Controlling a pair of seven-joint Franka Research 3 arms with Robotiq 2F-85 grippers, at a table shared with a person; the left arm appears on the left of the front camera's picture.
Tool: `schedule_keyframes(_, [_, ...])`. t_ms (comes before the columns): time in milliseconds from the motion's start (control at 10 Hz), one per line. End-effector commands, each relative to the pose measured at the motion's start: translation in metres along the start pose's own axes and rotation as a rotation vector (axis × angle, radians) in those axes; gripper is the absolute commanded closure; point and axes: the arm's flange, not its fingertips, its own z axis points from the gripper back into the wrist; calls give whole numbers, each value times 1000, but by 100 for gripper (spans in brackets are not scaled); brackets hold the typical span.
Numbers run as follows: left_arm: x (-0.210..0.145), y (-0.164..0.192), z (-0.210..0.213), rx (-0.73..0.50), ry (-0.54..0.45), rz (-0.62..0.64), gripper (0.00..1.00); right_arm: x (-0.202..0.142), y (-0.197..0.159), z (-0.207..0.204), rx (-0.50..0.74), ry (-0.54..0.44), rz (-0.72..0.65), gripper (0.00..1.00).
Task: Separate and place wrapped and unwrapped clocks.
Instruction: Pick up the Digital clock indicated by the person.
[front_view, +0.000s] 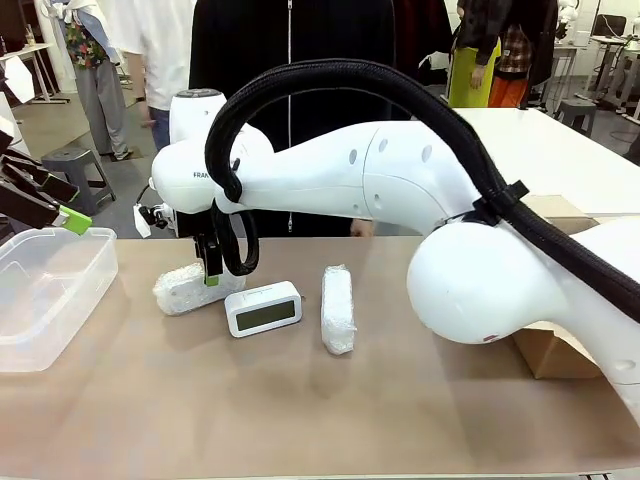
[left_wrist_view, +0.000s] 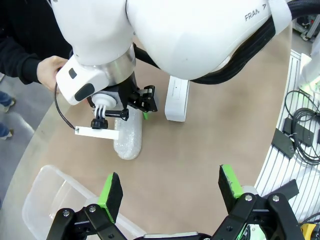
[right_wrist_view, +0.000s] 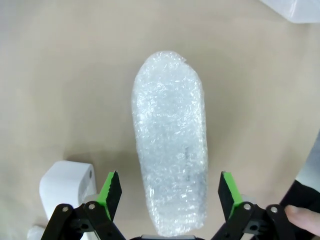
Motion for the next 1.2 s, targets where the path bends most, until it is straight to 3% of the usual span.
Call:
schedule_keyframes(0, [-1, 2, 0, -11, -8, -5, 0, 12, -32, -8, -15, 27, -3, 0])
schedule_keyframes(500, [-1, 2, 0, -11, -8, -5, 0, 12, -35, -15, 23, 44, -5, 0])
schedule_keyframes(600, [-1, 2, 0, -11, -8, -5, 0, 11, -35, -16, 31, 44, -15, 16])
schedule_keyframes(700, [-1, 2, 0, -11, -8, -5, 0, 12, -37, -18, 27, 46, -14, 17])
schedule_keyframes(800, [-1, 2, 0, -11, -8, -5, 0, 13, -39, -22, 17, 48, -15, 34])
schedule_keyframes(900, [-1, 2, 0, -11, -8, -5, 0, 14, -41, -26, 15, 40, -14, 35])
schedule_keyframes(1000, [-1, 2, 0, -11, -8, -5, 0, 14, -41, -27, 16, 41, -17, 52])
schedule_keyframes(1100, [-1, 2, 0, -11, -8, -5, 0, 13, -40, -27, 15, 45, -20, 53])
